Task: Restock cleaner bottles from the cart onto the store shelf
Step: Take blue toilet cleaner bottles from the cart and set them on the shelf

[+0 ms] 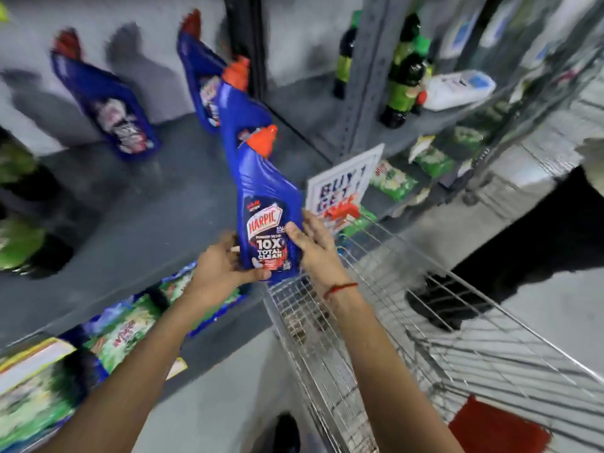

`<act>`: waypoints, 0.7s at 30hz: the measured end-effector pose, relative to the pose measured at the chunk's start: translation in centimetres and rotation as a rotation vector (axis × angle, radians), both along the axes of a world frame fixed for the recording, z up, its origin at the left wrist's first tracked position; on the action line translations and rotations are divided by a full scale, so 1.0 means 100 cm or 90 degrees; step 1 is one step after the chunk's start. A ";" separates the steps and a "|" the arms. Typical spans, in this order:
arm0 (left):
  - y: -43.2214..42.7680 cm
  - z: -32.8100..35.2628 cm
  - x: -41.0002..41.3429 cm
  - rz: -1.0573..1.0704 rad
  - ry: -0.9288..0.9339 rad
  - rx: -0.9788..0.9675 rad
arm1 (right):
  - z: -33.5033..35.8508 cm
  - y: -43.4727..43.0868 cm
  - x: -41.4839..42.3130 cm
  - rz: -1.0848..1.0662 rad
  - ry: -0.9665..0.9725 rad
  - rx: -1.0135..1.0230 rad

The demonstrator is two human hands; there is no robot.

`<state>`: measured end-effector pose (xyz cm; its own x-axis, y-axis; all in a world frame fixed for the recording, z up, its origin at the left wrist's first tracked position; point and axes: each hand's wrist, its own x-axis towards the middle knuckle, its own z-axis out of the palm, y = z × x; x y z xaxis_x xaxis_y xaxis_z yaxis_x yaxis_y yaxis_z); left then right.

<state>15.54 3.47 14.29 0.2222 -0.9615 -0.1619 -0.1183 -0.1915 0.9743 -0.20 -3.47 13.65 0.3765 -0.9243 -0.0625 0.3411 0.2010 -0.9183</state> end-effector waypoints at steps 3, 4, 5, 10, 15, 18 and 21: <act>0.006 0.019 0.028 0.066 -0.050 -0.058 | 0.028 -0.009 0.035 0.093 0.009 -0.067; 0.008 0.024 0.038 0.088 -0.062 -0.073 | 0.035 -0.013 0.046 0.118 0.011 -0.084; 0.009 0.029 0.046 0.107 -0.076 -0.088 | 0.041 -0.016 0.056 0.140 0.017 -0.100; 0.015 0.039 0.092 0.177 -0.180 -0.127 | 0.064 -0.025 0.106 0.238 0.066 -0.196; 0.009 0.034 0.119 0.217 -0.161 -0.131 | 0.068 -0.030 0.139 0.261 0.104 -0.256; 0.001 0.029 0.127 0.240 -0.141 -0.133 | 0.070 -0.035 0.153 0.271 0.116 -0.249; -0.005 0.023 0.134 0.255 -0.160 -0.137 | 0.065 -0.042 0.160 0.283 0.145 -0.244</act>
